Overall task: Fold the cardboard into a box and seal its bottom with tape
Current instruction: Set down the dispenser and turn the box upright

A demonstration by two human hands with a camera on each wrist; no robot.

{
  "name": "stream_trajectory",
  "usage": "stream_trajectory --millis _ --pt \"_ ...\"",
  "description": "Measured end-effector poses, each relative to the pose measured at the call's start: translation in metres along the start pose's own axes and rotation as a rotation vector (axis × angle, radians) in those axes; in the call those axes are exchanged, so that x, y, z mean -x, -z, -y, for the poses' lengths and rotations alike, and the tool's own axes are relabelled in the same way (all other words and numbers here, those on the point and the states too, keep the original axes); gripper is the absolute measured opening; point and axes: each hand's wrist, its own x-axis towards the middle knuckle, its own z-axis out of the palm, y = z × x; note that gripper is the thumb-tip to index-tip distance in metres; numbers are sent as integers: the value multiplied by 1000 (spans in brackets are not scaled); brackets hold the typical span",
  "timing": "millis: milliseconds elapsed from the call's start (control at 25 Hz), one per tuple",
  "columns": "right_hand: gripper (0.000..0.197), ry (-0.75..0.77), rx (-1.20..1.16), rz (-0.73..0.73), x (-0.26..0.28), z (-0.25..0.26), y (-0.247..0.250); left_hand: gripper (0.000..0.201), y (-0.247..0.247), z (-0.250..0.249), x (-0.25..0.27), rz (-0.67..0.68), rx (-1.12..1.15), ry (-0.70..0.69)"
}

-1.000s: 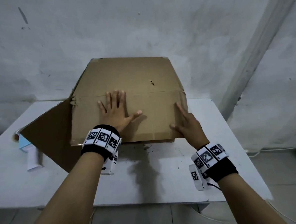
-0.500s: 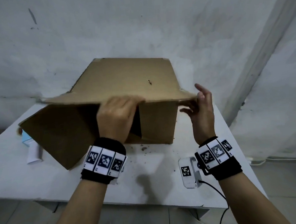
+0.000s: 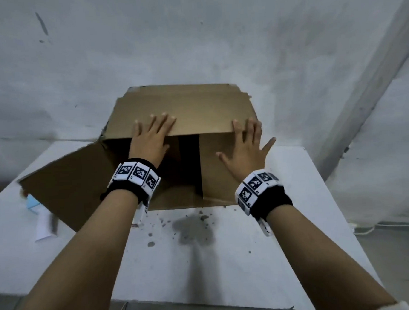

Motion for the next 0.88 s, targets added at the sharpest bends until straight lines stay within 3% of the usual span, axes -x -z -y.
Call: stream_trajectory --millis 80,160,240,320,400,520,720,880 --pt "93 -31 4 -92 2 13 -16 52 -2 9 -14 -80 106 -11" --pt "92 58 14 -172 11 27 -37 45 5 16 -25 -124 182 -44" --pt "82 232 146 -68 21 35 -60 40 19 24 -37 -148 190 -87" --pt "70 262 229 6 24 32 -69 36 38 30 -46 -189 196 -117" --pt "63 281 263 4 25 26 -66 33 57 36 -56 -242 214 -128" --pt "57 351 304 -20 29 19 -50 33 78 45 -74 -208 114 -127" --pt "62 266 226 -24 37 36 -20 35 82 43 -82 -153 104 -115" --pt "56 158 -106 -83 43 35 19 34 75 45 -84 -172 131 -79"
